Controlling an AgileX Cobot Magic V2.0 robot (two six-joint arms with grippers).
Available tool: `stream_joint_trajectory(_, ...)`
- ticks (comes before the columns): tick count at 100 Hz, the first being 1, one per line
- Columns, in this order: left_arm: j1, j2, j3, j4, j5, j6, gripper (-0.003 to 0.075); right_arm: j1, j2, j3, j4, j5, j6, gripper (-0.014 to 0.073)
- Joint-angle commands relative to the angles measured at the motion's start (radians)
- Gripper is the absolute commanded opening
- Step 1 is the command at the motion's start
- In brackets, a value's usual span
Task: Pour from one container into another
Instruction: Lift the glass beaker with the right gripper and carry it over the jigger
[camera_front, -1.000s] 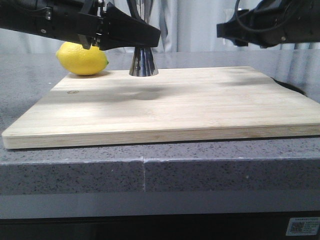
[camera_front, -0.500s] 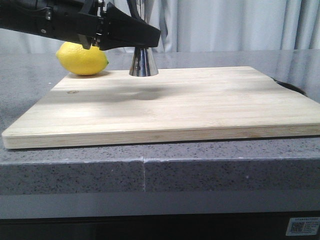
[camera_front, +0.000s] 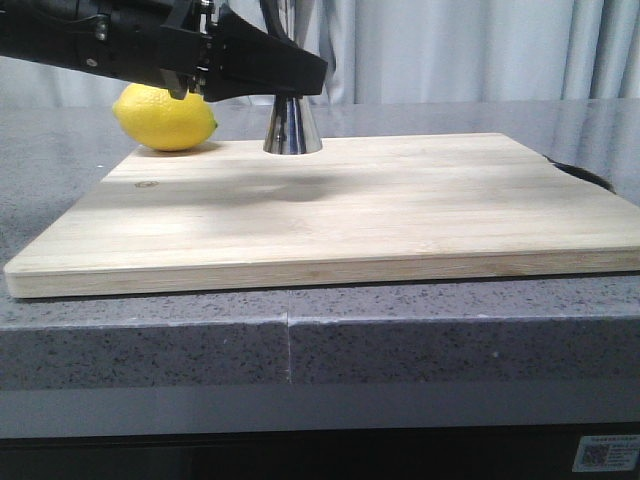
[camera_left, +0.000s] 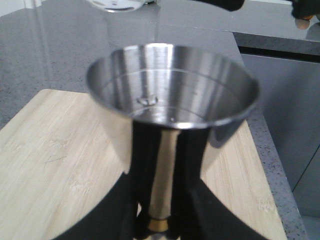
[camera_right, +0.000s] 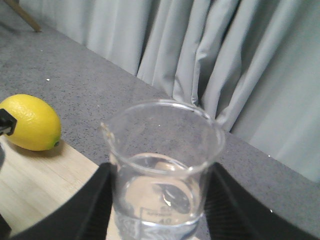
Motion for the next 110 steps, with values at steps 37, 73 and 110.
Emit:
stream_joint_trajectory(37,-0.012,-0.057,-0.030,-0.071,0.075,-0.006,-0.0019,0.059,-0.036,-0.126,-0.120,0.018,-0.002,0.0043)
stream_joint_trajectory(73,-0.012,-0.057,-0.030,-0.071,0.075,-0.006,-0.0019,0.089,-0.034,-0.126,-0.190,0.042,-0.002,0.0043)
stream_joint_trajectory(110,-0.012,-0.057,-0.030,-0.071,0.075,-0.006,-0.0019,0.094,-0.025,-0.126,-0.256,0.067,-0.002,0.0043)
